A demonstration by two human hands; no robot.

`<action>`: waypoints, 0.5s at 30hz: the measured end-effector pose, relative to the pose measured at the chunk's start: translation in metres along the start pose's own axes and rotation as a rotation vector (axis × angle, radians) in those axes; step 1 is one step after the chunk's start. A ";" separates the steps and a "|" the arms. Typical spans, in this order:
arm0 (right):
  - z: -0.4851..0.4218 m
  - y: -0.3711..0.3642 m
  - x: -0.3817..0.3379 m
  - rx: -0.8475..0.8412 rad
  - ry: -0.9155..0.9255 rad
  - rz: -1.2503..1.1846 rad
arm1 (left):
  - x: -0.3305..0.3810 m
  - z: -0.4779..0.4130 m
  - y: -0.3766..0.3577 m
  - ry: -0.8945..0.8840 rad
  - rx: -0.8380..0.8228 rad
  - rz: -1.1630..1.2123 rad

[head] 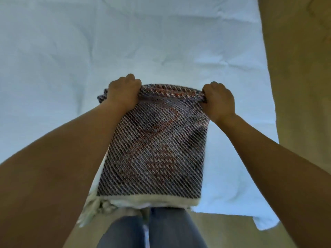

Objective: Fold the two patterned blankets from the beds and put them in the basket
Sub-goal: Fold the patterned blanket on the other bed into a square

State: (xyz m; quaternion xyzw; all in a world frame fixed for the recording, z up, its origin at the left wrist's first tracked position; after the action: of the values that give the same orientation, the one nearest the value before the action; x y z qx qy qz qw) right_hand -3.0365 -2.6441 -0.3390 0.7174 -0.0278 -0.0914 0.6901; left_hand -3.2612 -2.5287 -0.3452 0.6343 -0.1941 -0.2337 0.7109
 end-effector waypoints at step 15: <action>0.235 -0.018 -0.080 -0.151 -0.082 -0.027 | 0.016 0.254 -0.023 -0.333 0.226 0.062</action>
State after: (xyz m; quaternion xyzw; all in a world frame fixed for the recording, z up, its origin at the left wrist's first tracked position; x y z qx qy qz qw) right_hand -3.1562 -2.8616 -0.3564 0.6593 -0.0393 -0.1321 0.7391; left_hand -3.3954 -2.7457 -0.3374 0.6563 -0.3532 -0.2902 0.6002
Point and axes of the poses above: each hand's wrist, its own z-axis away from the middle knuckle, its own y-axis out of the back of the hand, x = y × z, the point moved 4 cm from there along -z, towards the middle knuckle
